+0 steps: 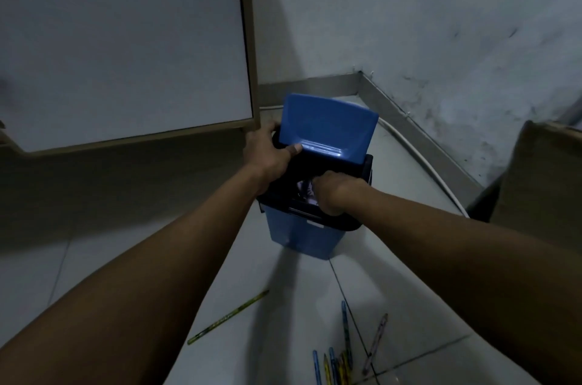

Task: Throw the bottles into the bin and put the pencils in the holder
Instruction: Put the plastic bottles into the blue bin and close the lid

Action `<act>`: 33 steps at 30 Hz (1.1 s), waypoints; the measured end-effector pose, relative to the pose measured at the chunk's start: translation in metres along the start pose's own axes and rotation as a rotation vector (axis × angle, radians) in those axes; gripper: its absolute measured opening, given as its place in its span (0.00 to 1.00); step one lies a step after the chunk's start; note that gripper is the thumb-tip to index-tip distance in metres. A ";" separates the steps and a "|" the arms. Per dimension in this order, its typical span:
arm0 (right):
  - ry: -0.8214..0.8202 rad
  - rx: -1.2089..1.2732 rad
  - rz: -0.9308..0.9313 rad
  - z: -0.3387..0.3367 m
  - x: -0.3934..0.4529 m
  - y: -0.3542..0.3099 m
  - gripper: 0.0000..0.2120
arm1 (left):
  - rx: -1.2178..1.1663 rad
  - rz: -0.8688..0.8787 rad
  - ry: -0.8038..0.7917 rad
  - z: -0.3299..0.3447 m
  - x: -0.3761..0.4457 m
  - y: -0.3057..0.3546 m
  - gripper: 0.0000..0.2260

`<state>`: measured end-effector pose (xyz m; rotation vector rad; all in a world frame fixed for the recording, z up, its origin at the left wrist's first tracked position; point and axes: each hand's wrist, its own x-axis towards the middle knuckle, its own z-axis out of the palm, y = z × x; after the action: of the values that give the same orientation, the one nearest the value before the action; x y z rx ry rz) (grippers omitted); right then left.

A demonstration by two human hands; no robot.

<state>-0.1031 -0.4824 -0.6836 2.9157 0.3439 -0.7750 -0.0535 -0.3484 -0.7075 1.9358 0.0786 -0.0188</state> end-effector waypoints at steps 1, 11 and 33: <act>0.042 0.032 0.011 0.001 -0.001 -0.001 0.20 | 0.008 0.004 0.010 0.000 0.001 -0.001 0.28; 1.090 0.177 -0.161 0.037 -0.052 0.019 0.10 | -0.083 -0.079 0.073 0.008 0.000 0.001 0.30; 0.798 1.134 0.025 0.013 -0.022 0.060 0.38 | -0.099 -0.139 0.007 0.005 0.003 0.005 0.26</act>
<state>-0.1132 -0.5463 -0.6817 4.1563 -0.1823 0.4754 -0.0499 -0.3548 -0.7049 1.8282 0.2147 -0.0994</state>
